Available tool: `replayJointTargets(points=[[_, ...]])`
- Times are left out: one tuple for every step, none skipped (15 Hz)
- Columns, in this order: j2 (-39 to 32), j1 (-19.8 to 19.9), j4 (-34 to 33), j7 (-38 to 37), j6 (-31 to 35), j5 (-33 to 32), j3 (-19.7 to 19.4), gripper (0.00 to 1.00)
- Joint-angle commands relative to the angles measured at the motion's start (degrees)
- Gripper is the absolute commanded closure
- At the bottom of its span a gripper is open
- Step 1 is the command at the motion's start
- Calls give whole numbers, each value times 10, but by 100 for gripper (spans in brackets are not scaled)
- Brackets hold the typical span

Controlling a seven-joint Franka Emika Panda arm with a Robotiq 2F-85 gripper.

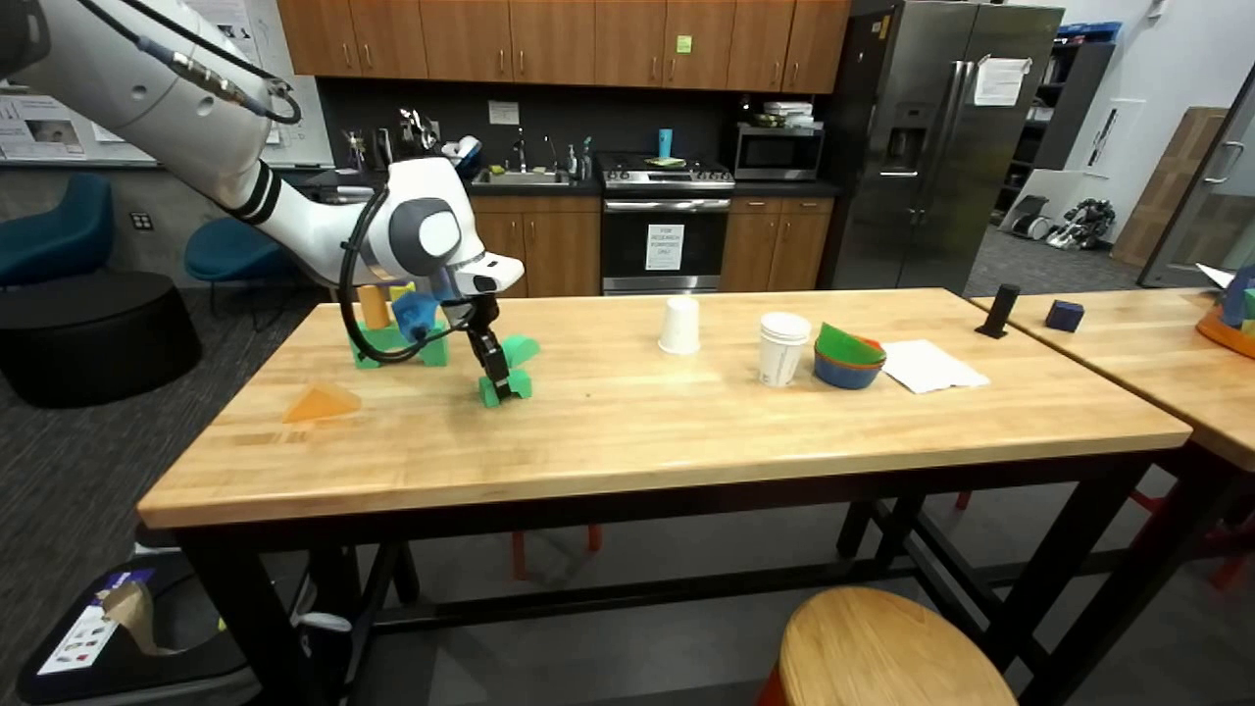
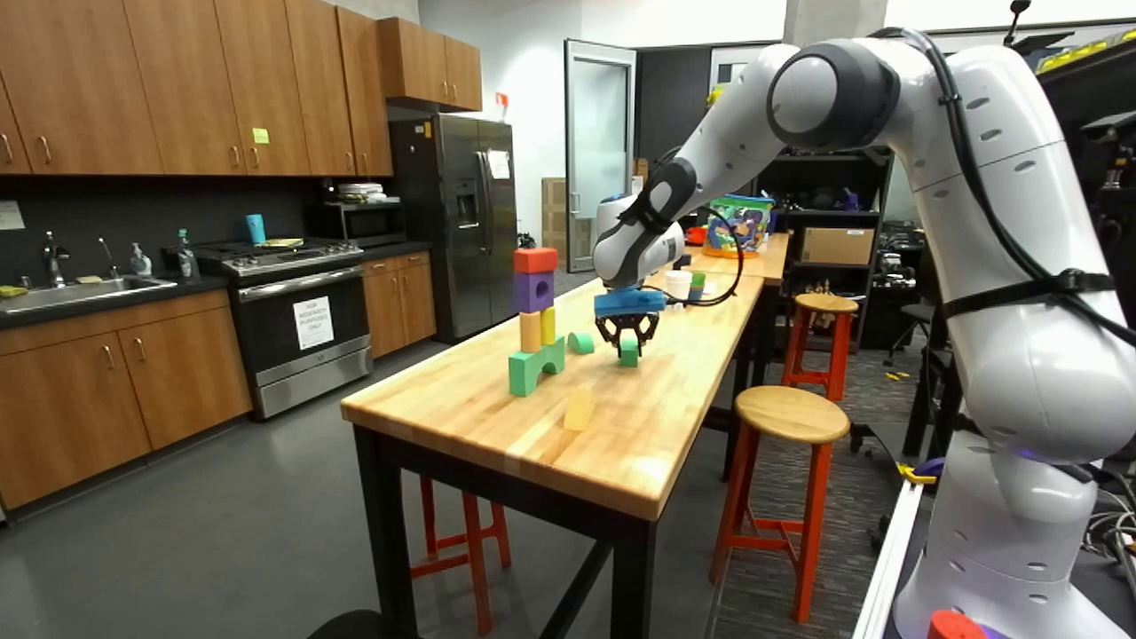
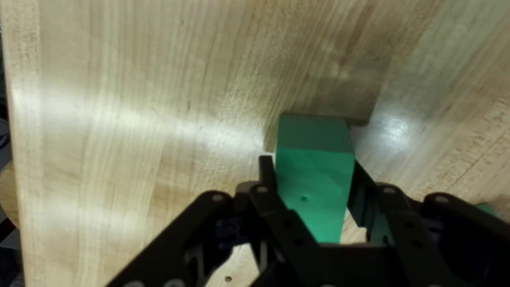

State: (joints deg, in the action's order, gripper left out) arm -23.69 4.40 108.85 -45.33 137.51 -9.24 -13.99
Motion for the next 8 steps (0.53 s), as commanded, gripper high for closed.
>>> replayJointTargets(points=[[1,-5,8,5,18,-6,-8,84],[2,-5,9,4,20,-6,-9,84],[3,-4,10,6,23,-5,-9,84],[5,-3,12,8,25,-4,-9,84],[9,-2,14,13,24,-2,-8,84],[17,-3,19,14,24,-6,-11,84],[29,-9,25,7,20,-19,-19,84],[46,-18,34,-6,13,-37,-30,84]])
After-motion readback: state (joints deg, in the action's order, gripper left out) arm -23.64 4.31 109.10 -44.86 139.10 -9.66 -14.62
